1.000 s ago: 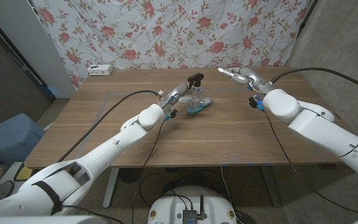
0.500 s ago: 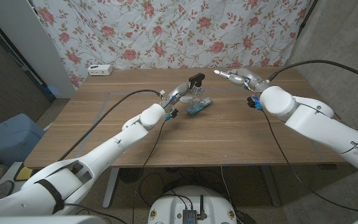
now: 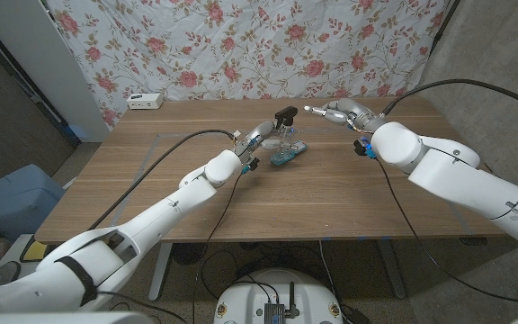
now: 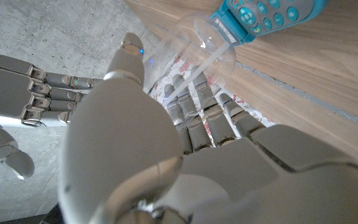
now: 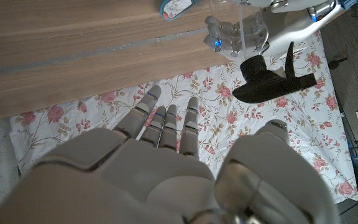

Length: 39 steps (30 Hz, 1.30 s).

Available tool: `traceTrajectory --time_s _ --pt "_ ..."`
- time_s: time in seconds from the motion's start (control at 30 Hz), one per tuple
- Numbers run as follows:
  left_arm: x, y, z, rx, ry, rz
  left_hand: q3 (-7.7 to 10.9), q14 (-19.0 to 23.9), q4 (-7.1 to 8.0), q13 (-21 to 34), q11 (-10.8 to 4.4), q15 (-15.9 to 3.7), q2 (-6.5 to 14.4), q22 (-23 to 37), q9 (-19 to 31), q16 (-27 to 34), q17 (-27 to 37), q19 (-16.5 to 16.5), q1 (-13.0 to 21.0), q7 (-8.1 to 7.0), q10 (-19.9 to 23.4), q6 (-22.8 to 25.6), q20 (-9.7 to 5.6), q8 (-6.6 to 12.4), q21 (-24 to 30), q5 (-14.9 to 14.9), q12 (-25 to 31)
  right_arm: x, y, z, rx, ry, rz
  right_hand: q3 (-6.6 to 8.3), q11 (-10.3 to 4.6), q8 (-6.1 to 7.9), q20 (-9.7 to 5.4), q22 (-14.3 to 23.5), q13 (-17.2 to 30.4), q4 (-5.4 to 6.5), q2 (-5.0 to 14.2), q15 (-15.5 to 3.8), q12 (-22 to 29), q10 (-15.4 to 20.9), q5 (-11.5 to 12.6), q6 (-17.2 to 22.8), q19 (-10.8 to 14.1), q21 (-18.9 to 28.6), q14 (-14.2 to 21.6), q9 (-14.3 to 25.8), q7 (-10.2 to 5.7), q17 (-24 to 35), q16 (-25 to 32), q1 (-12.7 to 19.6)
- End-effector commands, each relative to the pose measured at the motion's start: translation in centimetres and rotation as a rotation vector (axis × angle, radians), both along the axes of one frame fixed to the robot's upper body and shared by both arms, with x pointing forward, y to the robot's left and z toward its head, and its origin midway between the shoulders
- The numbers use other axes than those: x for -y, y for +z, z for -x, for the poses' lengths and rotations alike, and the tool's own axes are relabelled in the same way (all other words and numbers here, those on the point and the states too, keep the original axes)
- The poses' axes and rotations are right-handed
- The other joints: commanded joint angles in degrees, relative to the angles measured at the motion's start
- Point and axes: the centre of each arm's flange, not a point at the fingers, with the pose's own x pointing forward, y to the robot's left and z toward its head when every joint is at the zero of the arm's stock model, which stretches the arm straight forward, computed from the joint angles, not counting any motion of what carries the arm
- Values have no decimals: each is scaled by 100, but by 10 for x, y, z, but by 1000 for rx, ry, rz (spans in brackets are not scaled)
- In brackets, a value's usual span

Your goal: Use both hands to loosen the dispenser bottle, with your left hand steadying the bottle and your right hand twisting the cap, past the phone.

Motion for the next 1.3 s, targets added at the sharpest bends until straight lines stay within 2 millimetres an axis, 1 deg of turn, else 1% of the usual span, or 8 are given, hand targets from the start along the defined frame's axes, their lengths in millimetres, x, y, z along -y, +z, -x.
traceTrajectory --time_s 0.03,0.17,0.23,0.37,0.53,0.8,1.17,1.3 --pt "4 3 -5 11 2 -9 265 128 219 80 -41 -538 633 8 10 -9 17 0 263 -105 77 142 -337 28 -14 28 20 -14 3 0 -16 17 51 19 17 59 52 10 11 -26 -24 65 0 -18 2 89 4 8 10 24 2 8 14 57" --pt "5 4 -7 13 4 -17 268 135 218 85 -22 -531 632 8 4 -14 26 3 259 -91 84 146 -334 41 -12 30 22 -19 6 1 -13 30 63 20 26 57 72 10 10 -45 -44 91 -6 -36 -7 100 -7 5 1 27 24 7 9 72" --pt "5 5 -8 15 4 -19 274 149 226 88 -32 -533 643 8 1 -13 29 2 251 -115 91 146 -331 46 -12 32 25 -21 8 1 -8 34 70 20 44 57 75 10 10 -52 -52 103 -8 -44 -11 106 -7 5 -3 28 25 6 7 78" --pt "6 6 -9 17 4 -24 286 156 217 88 -43 -521 649 8 -6 -20 37 0 261 -109 104 153 -330 61 -12 38 26 -25 10 2 -2 41 79 19 50 62 85 10 9 -64 -68 114 -6 -42 -20 134 -16 2 -2 31 32 5 6 83" --pt "5 6 -10 18 11 -31 296 160 221 95 -44 -531 665 8 -12 -23 49 -3 259 -116 86 142 -329 68 -13 43 19 -30 13 3 0 55 90 20 52 82 98 10 9 -82 -88 111 -6 -50 -37 210 -33 -2 3 35 -15 4 7 92" --pt "5 7 -11 18 14 -35 311 170 212 106 -28 -526 667 8 -23 -37 62 -9 263 -105 86 137 -327 89 -13 55 19 -37 15 3 -5 76 107 30 58 116 103 11 8 -103 -96 139 -9 -68 -55 333 -47 -2 -3 41 -44 3 3 107" --pt "6 5 -12 18 15 -39 321 160 221 115 -28 -528 677 8 -34 -59 77 -12 244 -98 85 114 -326 105 -12 65 17 -44 18 0 -10 86 136 44 63 115 114 11 7 -120 -91 141 -10 -80 -74 370 -51 0 -10 47 -31 4 1 119" --pt "6 4 -13 17 13 -38 333 170 227 115 -22 -531 686 8 -39 -75 69 -12 233 -113 83 107 -326 111 -12 73 13 -45 19 0 -17 77 145 40 86 111 114 12 7 -116 -95 144 -7 -75 -84 371 -52 1 -7 49 -28 6 3 104"
